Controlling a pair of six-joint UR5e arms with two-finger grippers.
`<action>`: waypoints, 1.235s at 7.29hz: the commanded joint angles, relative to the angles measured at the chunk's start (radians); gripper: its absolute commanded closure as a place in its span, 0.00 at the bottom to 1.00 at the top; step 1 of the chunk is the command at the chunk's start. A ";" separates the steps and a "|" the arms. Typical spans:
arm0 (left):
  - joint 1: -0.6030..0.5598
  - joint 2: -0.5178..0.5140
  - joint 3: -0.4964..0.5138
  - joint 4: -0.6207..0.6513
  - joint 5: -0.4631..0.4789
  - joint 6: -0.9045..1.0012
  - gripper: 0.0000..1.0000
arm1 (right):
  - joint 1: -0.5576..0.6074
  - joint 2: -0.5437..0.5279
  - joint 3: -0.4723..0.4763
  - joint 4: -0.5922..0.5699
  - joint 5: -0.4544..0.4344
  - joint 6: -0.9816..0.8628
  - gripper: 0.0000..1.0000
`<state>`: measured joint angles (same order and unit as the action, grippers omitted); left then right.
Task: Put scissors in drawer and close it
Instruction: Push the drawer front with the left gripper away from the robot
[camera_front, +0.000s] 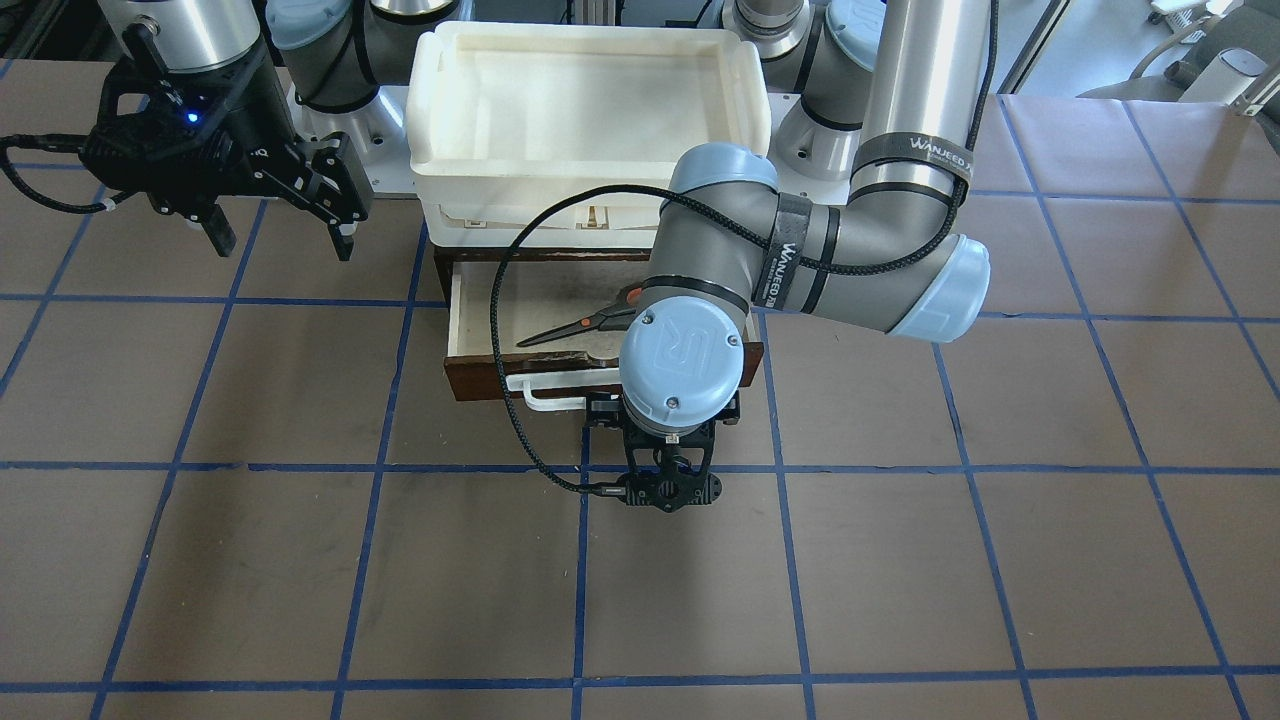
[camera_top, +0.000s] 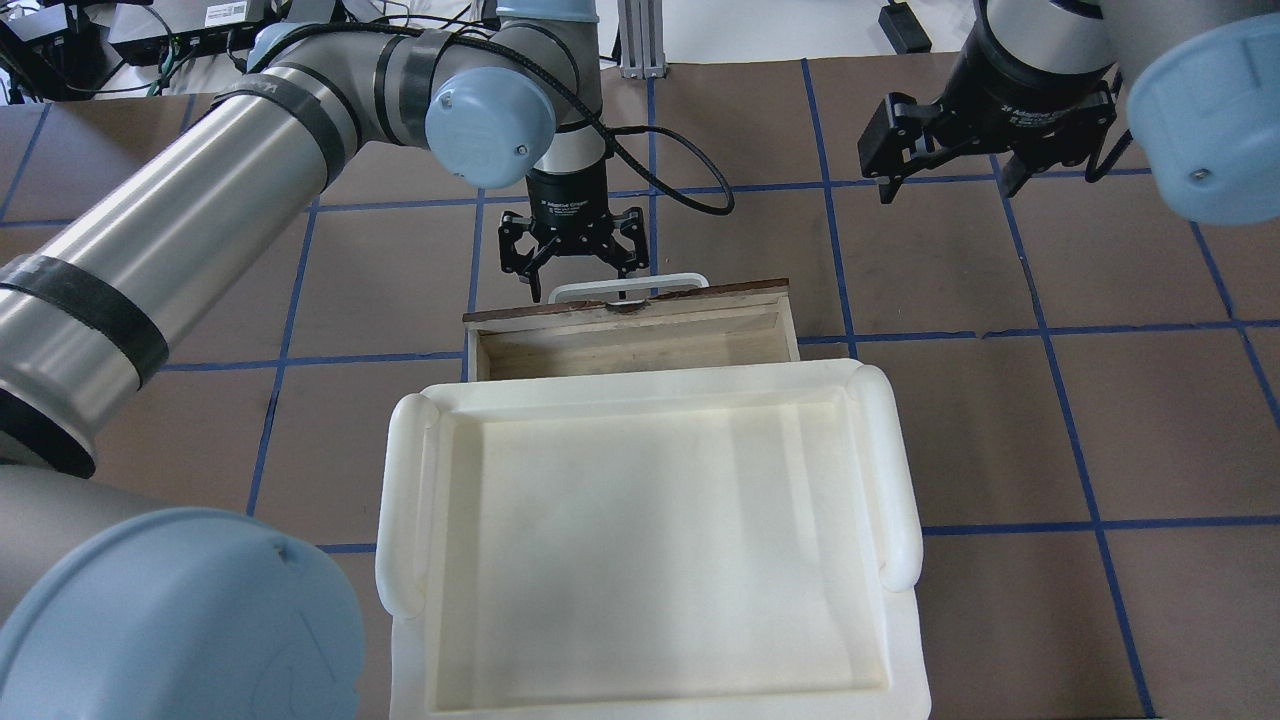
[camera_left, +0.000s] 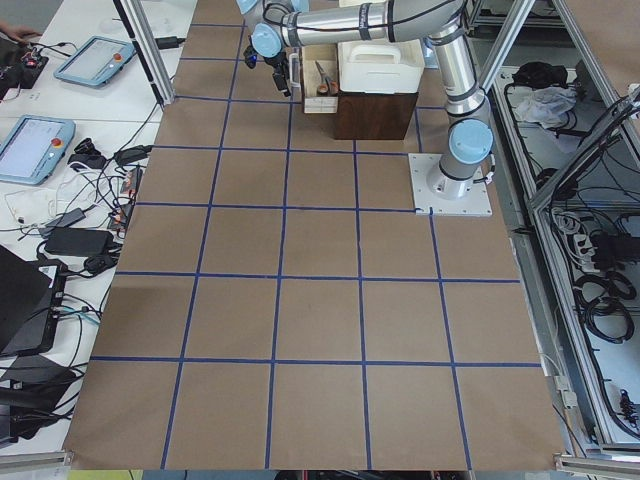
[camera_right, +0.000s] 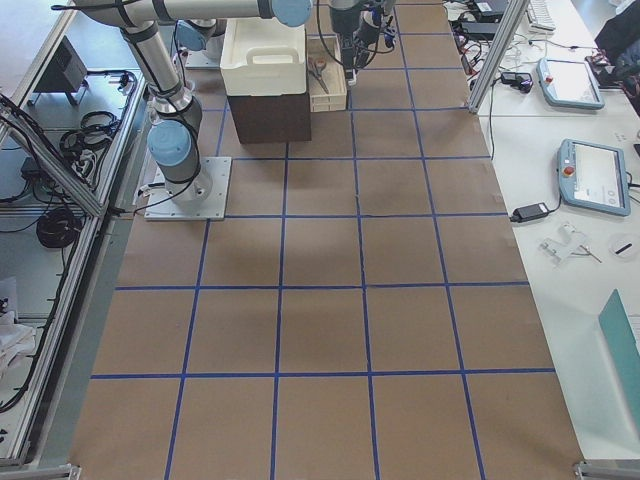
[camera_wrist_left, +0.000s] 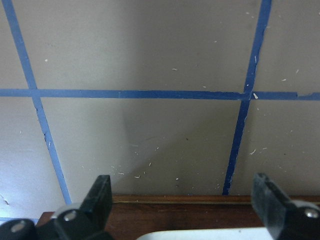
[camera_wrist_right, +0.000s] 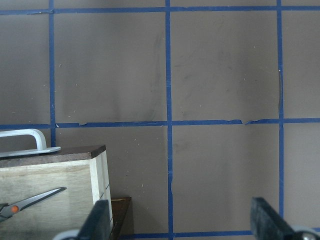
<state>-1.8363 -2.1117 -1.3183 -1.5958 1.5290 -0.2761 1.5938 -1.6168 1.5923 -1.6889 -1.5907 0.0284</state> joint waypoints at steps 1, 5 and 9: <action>-0.003 0.006 -0.005 -0.003 0.000 -0.002 0.00 | 0.000 0.000 0.000 0.000 0.000 -0.001 0.00; -0.023 0.013 -0.032 -0.009 0.004 -0.002 0.00 | 0.000 0.000 0.000 0.000 0.000 -0.001 0.00; -0.032 0.056 -0.070 -0.044 0.003 -0.002 0.00 | 0.000 0.000 0.002 0.000 0.000 -0.002 0.00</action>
<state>-1.8666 -2.0736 -1.3639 -1.6349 1.5328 -0.2777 1.5938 -1.6173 1.5926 -1.6883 -1.5911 0.0272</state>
